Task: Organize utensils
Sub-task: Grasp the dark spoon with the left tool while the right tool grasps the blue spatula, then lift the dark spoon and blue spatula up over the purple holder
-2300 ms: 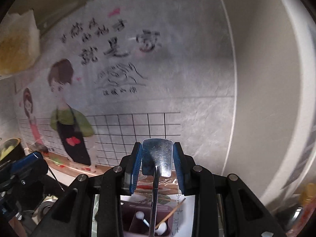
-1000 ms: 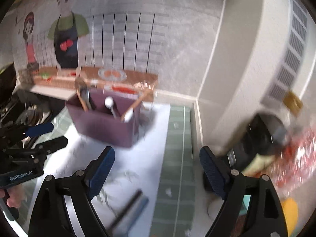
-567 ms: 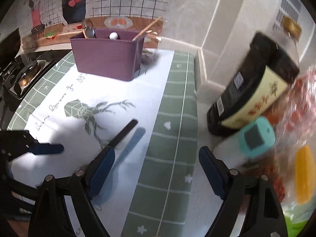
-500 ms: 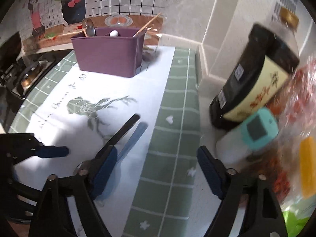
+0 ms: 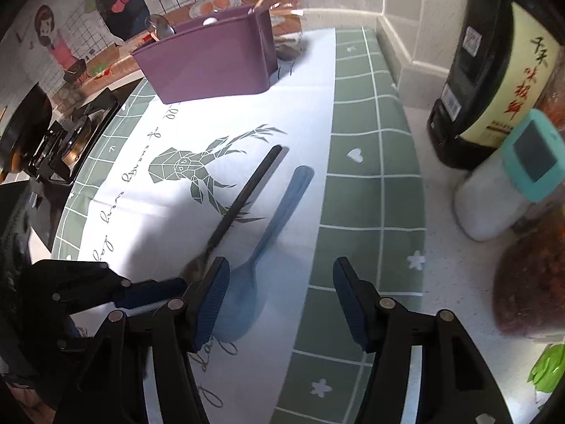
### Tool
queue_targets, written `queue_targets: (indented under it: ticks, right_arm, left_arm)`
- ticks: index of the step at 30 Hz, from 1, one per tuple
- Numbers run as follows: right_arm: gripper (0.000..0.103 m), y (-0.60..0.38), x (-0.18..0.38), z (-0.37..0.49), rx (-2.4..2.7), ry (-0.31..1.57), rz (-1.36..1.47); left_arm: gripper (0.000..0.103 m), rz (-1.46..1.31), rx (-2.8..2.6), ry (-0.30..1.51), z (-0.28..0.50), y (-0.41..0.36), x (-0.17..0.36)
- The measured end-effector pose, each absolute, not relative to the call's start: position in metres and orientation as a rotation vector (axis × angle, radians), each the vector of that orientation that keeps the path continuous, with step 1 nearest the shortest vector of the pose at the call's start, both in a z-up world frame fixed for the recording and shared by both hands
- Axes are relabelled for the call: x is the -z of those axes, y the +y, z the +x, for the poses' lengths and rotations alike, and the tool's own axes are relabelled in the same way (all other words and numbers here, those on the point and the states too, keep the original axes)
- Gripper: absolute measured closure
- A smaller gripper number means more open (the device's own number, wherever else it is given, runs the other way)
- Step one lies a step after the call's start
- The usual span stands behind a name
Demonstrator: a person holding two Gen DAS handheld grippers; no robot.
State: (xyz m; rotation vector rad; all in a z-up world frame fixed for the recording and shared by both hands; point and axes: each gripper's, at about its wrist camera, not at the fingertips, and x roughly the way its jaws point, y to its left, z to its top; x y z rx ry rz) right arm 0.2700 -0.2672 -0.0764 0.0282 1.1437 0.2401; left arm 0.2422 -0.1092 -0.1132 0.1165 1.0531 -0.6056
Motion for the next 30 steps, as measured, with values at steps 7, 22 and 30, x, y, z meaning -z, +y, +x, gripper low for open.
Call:
queue_targets:
  ticks: [7,22,30]
  right_arm:
    - [0.045,-0.241,0.098,0.285,-0.222,1.203,0.006]
    - [0.096,-0.174,0.086,0.300,-0.321,1.136,-0.148]
    - [0.096,-0.208,0.067,0.293,-0.304,1.121,-0.026]
  left_arm:
    - [0.092,0.081,0.454,1.037,0.254,-0.043,0.107]
    - [0.075,0.054,0.479,1.084,0.274,0.001,0.075]
    - [0.075,0.239,0.416,1.249,0.331,-0.049,0.100]
